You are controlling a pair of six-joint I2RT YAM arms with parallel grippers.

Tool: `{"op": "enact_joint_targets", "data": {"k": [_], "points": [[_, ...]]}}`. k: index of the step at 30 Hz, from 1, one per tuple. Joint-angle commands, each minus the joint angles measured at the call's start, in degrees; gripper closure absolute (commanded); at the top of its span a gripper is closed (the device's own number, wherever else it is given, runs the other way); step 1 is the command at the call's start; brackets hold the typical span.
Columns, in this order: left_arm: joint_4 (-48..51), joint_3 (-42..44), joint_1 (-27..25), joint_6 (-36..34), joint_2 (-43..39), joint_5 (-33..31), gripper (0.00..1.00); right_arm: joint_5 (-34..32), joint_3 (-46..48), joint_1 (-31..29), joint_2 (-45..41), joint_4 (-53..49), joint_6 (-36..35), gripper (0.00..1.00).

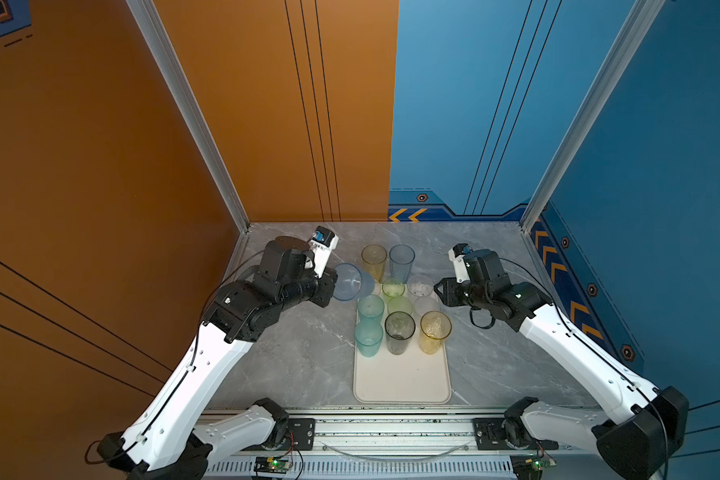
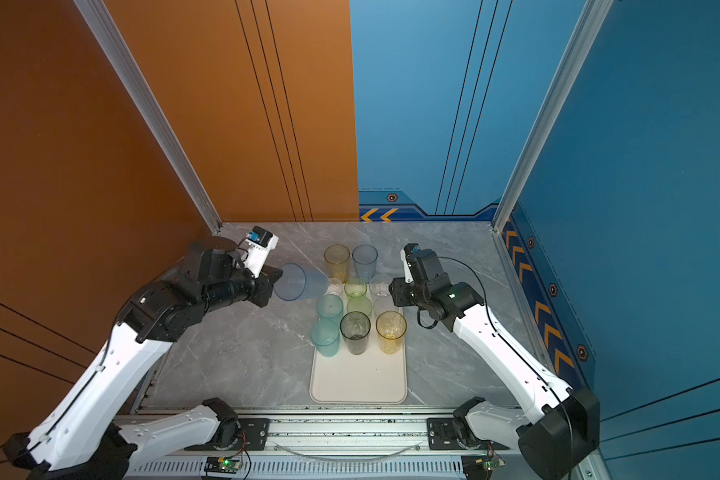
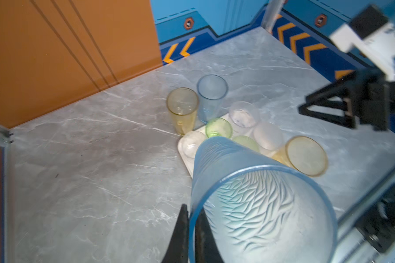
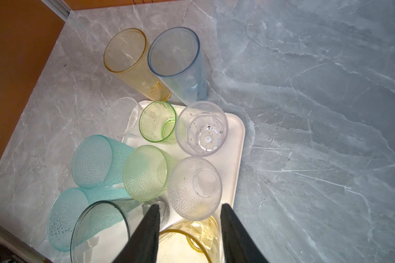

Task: Place the glasses into the tray
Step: 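Carry the blue glass with the left gripper over the tray's nearer end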

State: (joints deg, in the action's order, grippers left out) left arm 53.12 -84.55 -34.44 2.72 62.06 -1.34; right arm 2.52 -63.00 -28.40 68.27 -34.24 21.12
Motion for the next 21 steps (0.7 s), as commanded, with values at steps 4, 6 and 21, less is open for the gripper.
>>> {"op": "enact_joint_targets", "data": {"k": [4, 6, 21], "points": [[8.00, -2.48, -10.12, -0.97, 0.99, 2.09, 0.94, -4.79, 1.10, 0.02, -4.35, 1.90, 2.43, 0.57], [9.12, -2.59, -13.48, -0.88, 1.57, 2.13, 0.94, -4.99, 1.05, 0.11, -5.10, 1.90, 2.69, 0.57], [10.88, -4.28, -29.47, 0.11, 15.64, -1.47, 0.95, -4.36, -2.32, -2.66, -1.28, 1.08, 2.87, 0.57]]}}
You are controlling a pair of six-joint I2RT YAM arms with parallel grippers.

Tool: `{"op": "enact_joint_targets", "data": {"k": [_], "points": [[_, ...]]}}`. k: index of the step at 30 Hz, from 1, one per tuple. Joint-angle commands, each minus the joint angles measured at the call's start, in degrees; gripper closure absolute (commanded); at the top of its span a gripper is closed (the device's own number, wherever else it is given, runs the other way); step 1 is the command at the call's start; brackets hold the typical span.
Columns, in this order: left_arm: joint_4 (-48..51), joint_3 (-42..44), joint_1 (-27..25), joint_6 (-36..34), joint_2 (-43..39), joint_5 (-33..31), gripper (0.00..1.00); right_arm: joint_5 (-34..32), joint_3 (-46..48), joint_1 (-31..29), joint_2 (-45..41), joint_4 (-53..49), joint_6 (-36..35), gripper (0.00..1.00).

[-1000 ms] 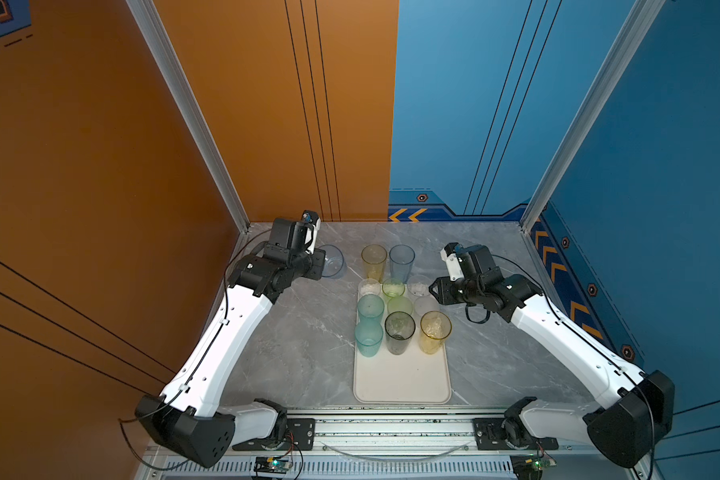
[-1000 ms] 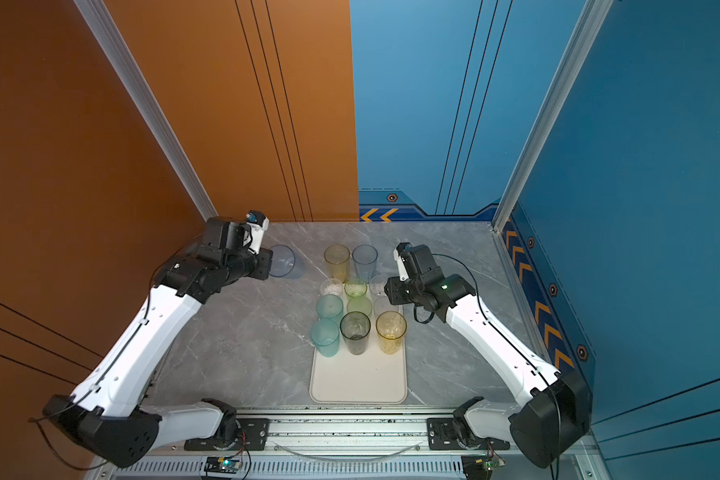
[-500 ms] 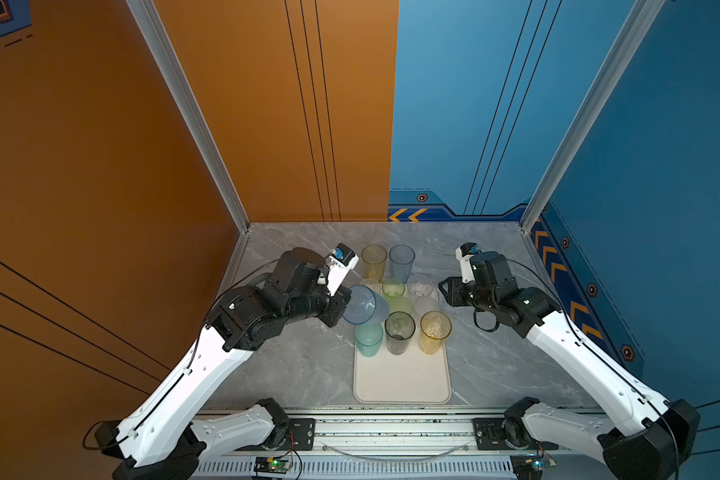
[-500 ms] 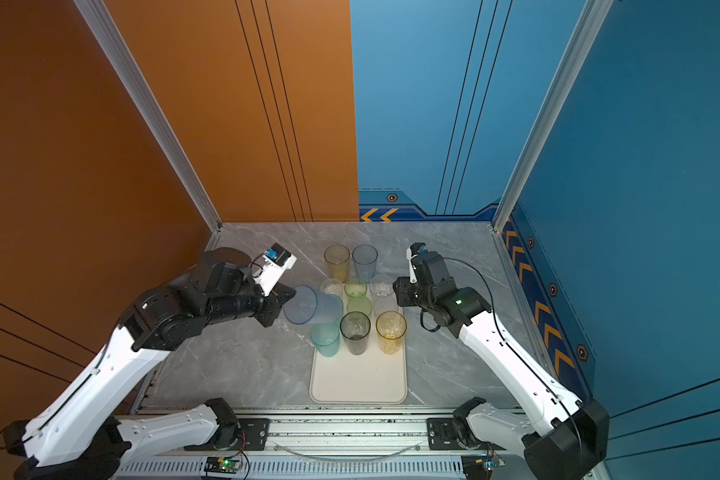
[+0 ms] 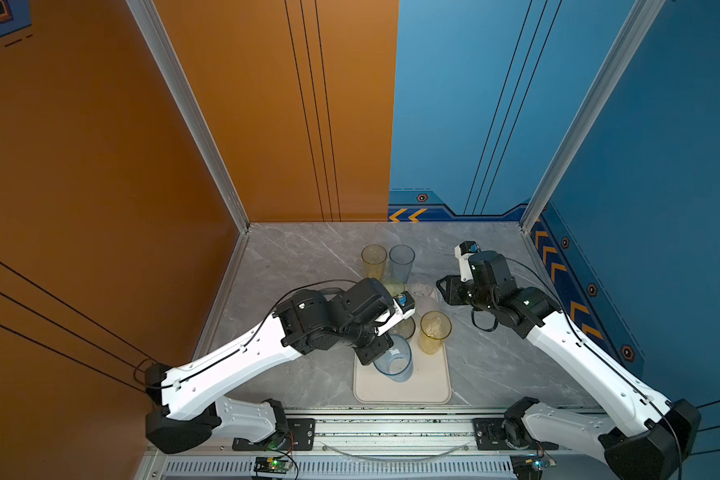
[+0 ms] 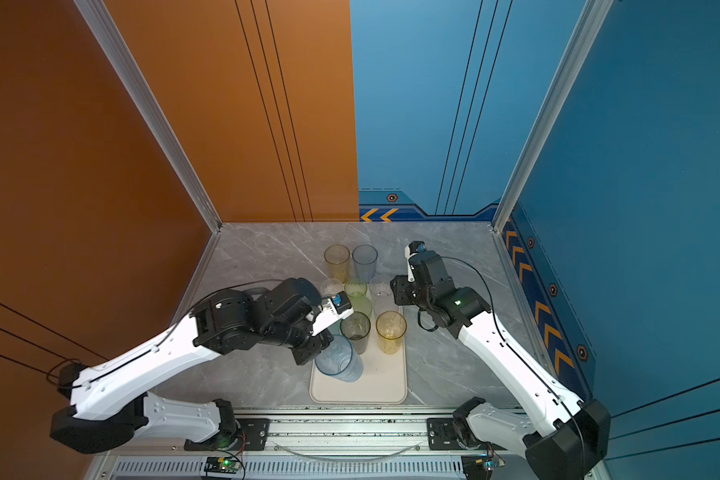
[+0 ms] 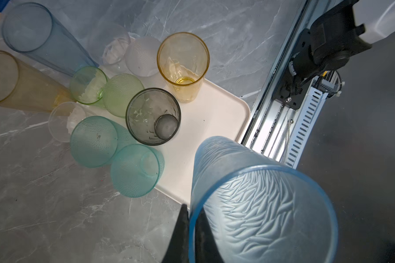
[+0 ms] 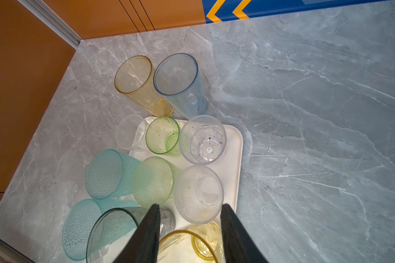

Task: Place the glasses into the tray
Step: 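Carry the blue glass with the left gripper over the tray's nearer end, then lower the blue glass onto the tray beside the dark glass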

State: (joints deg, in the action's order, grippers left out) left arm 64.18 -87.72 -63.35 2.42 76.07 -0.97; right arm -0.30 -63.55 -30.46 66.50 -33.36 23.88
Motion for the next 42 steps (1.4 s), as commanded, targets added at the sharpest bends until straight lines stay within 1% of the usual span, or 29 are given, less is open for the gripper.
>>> {"op": "enact_joint_targets", "data": {"k": [1, 9, 19, 26, 36, 42], "points": [[-0.73, -0.91, -0.70, 0.45, 2.53, -1.75, 0.95, -1.57, -1.74, -0.60, 0.62, 0.23, 0.09, 0.58], [-6.17, 2.15, -1.61, 0.88, 7.86, -2.20, 0.96, -1.67, -0.70, -0.74, 0.43, 0.41, -0.23, 0.57], [-6.60, 2.42, -0.91, 0.74, 12.98, -3.31, 0.96, -1.28, -0.12, -0.08, 1.44, 0.67, -0.94, 0.57], [-9.26, 5.37, 0.98, 1.59, 13.28, -3.91, 0.96, -0.89, 0.24, 0.44, 1.53, 0.85, -1.20, 0.57], [-9.78, 6.24, 1.17, 1.54, 15.28, -5.19, 0.97, 0.00, 0.12, 0.93, 2.66, 1.28, -1.29, 0.57], [-10.58, 6.97, 1.72, 1.54, 15.81, -4.83, 0.97, 0.06, -0.06, 0.94, 3.47, 1.37, -1.29, 0.57]]}}
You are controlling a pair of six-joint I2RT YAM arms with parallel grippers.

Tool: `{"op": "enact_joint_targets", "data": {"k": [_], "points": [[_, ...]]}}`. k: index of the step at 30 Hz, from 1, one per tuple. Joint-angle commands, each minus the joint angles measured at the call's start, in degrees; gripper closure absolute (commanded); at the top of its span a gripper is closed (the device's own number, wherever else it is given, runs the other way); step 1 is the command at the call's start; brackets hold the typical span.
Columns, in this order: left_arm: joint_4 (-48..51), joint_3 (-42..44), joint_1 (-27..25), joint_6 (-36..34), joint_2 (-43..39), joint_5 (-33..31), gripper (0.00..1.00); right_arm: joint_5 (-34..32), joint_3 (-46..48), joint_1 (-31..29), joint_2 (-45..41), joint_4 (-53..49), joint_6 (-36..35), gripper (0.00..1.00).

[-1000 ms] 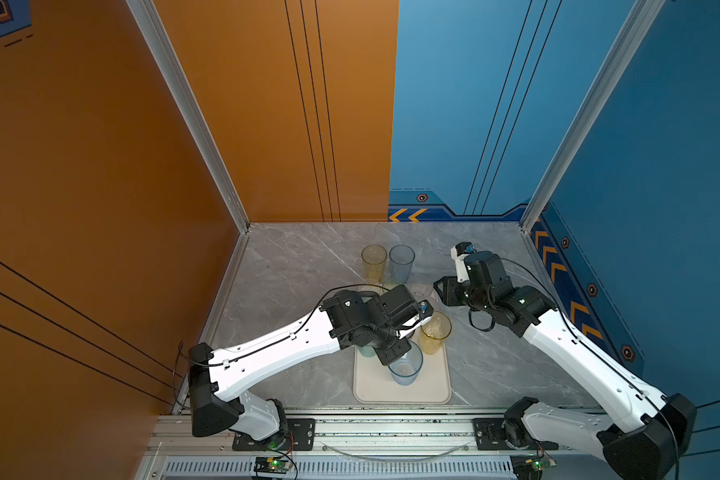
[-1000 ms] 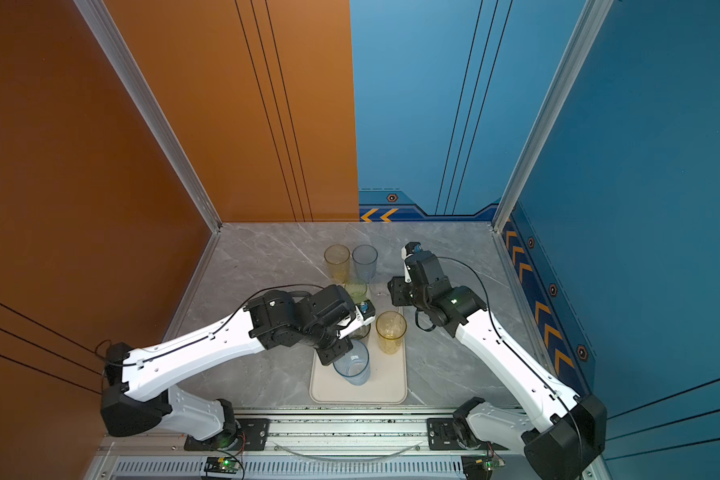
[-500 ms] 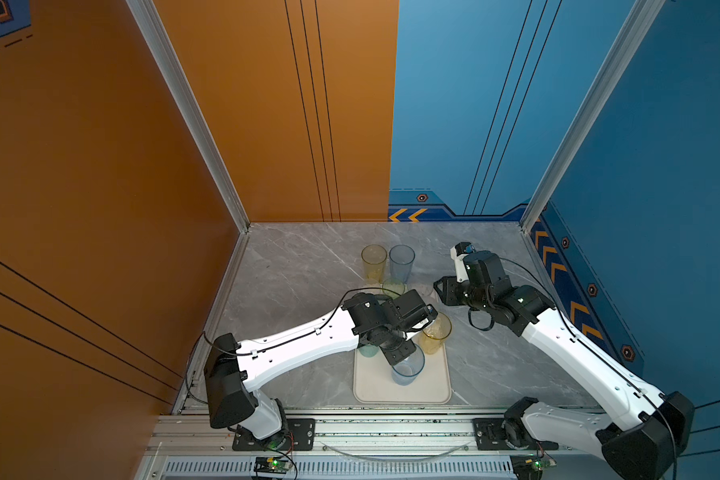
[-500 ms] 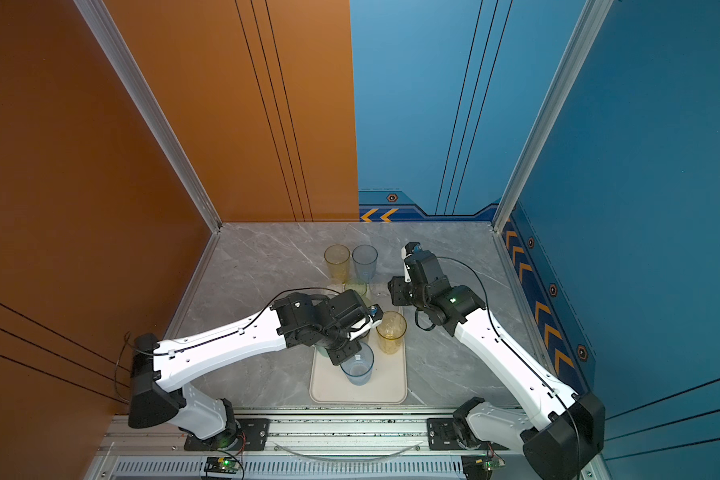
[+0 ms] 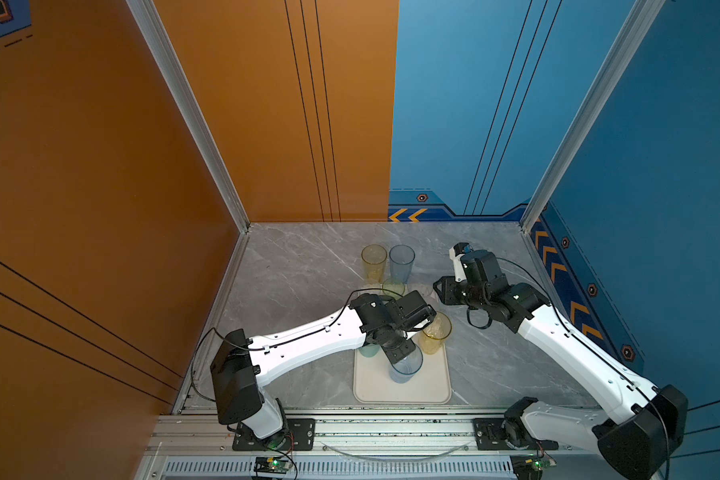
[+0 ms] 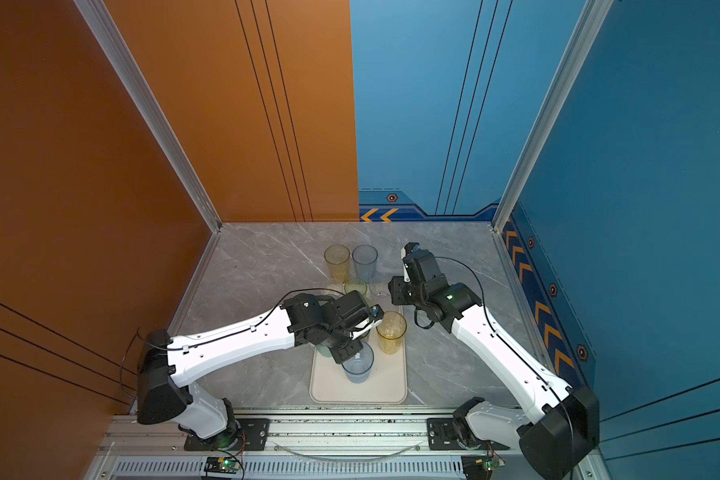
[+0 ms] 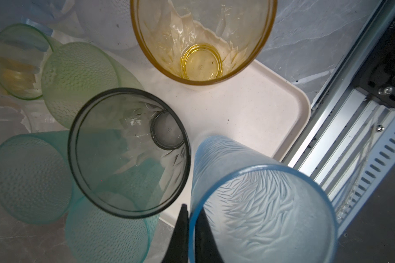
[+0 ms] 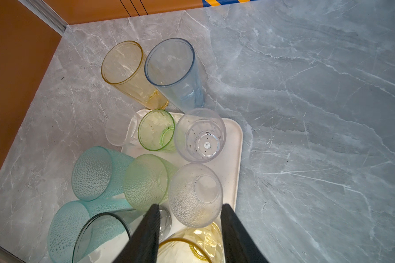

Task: Place the glasses into the tray
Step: 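Lower the blue glass onto the tray beside the dark glass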

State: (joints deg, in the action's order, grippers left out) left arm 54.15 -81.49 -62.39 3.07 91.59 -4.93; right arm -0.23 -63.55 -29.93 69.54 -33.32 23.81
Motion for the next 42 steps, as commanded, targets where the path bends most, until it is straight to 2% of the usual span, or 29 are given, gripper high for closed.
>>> {"op": "enact_joint_targets", "data": {"k": [1, 24, 42], "points": [[-0.62, 0.89, 0.86, 0.90, 0.27, -0.87, 0.97, -0.03, -0.05, 0.41, 0.44, 1.33, -1.23, 0.57], [-3.75, 3.80, 2.92, 1.24, 1.16, 2.92, 0.96, 0.23, -0.24, 0.61, 2.05, 1.50, -1.23, 0.57], [-3.64, 4.24, 3.06, 1.09, -0.51, 4.23, 0.89, 0.51, -0.67, 0.58, 2.80, 1.59, -1.14, 0.57]]}}
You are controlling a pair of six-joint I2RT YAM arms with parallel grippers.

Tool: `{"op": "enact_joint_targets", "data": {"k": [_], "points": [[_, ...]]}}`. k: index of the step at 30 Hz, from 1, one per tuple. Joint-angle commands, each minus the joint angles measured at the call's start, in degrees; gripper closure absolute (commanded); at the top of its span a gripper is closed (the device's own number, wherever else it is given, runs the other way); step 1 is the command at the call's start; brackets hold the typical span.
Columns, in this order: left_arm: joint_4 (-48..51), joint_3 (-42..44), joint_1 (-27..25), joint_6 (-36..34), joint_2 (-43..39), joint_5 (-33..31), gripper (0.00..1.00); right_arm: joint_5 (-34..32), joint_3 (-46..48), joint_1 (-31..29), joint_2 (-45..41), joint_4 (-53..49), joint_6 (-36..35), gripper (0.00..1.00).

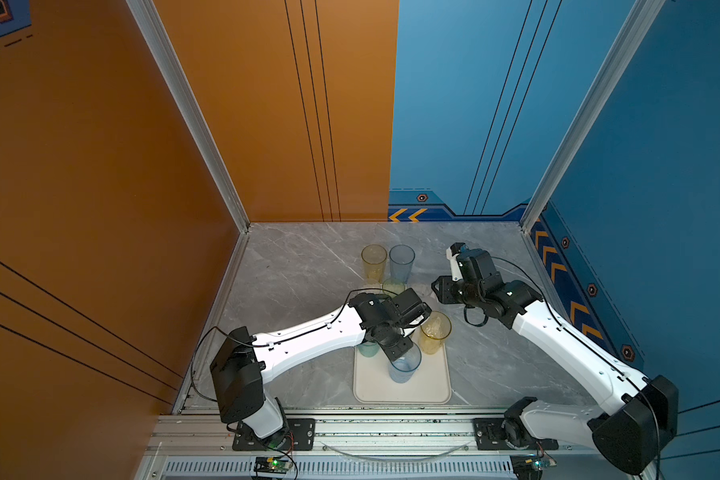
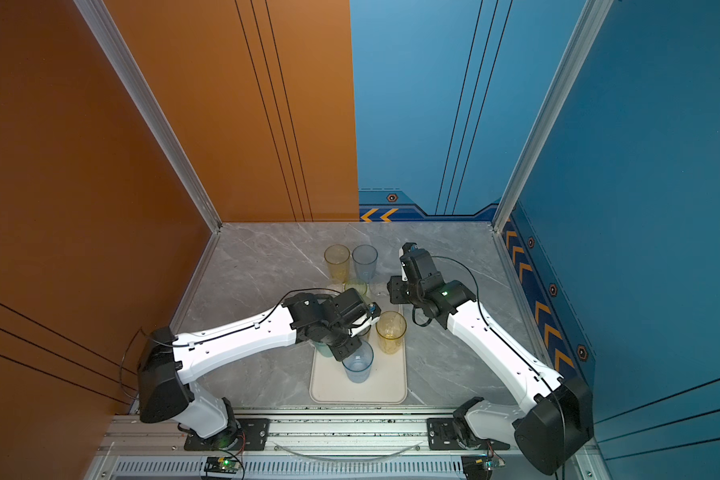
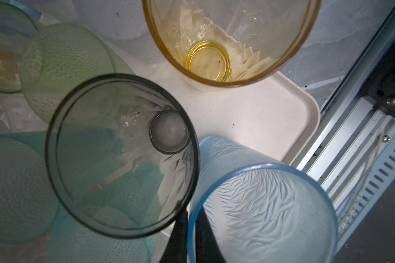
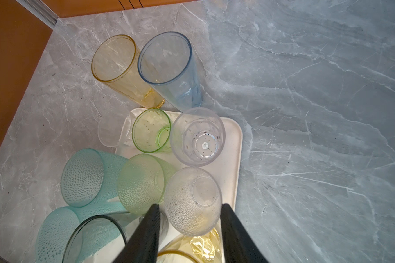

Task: Place the glasses into the tray
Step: 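Lower the blue glass onto the tray beside the dark glass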

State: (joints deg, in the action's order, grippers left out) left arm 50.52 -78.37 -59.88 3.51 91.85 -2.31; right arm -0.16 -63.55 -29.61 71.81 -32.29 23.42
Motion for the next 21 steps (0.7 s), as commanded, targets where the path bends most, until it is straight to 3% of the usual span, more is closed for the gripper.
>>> {"op": "enact_joint_targets", "data": {"k": [1, 21], "points": [[0.01, 1.11, 0.54, 0.71, -0.83, 1.67, 0.89, 0.58, -0.66, 0.27, 0.52, 0.57, -0.74, 0.57], [0.28, 0.54, 0.11, 1.33, -4.61, 1.87, 0.81, 1.14, -0.70, 0.29, 0.67, 0.87, -0.66, 0.57]]}}
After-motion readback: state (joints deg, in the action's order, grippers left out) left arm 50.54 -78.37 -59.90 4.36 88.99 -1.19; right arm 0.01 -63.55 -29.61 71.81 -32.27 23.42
